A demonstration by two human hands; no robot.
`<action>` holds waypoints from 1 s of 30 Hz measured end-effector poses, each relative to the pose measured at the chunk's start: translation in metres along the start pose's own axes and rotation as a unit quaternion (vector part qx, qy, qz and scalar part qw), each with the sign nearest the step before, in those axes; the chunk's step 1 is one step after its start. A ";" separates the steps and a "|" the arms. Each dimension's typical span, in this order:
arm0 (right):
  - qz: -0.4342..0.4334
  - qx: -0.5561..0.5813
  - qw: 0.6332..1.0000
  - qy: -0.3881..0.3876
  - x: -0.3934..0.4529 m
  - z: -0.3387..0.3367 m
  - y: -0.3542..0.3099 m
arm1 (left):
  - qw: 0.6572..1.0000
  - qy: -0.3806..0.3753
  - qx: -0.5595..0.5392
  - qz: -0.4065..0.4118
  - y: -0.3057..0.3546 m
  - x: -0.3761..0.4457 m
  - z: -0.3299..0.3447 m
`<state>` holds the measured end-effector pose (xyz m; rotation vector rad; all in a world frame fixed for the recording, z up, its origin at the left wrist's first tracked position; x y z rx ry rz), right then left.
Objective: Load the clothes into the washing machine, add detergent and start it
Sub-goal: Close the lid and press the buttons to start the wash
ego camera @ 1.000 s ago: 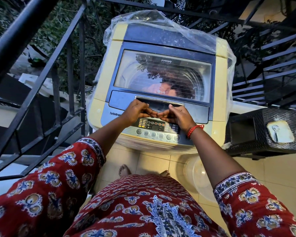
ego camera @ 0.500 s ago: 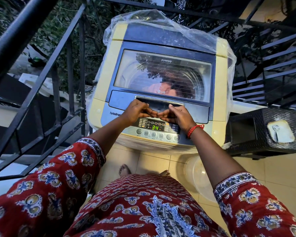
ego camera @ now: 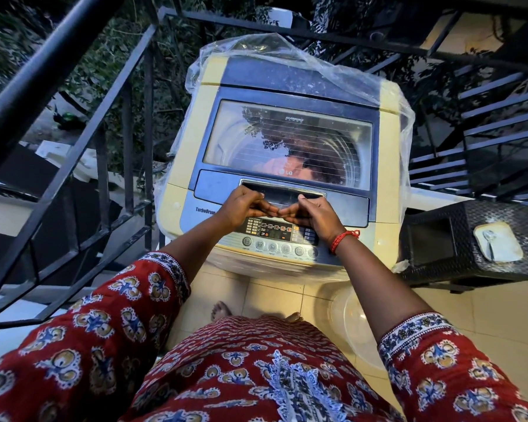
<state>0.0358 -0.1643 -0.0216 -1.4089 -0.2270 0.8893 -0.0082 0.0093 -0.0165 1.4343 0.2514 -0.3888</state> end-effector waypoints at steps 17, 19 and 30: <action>-0.007 -0.019 0.999 0.040 -0.004 0.006 0.000 | 0.997 0.082 0.004 0.005 0.006 -0.011 0.011; -0.009 -0.023 0.999 0.045 -0.004 0.006 0.003 | 0.996 0.090 0.008 0.007 0.004 -0.011 0.009; 0.005 -0.264 0.962 0.074 0.006 0.003 -0.040 | 0.983 0.103 0.151 -0.009 0.032 -0.002 0.019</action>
Point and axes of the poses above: each hand's wrist, its own x-axis towards the middle knuckle, its own z-axis out of the palm, y = z × x, the point moved 4 cm from there along x, towards the middle knuckle, and after that the axes turned 5 degrees about -y, right-handed, at the moved point
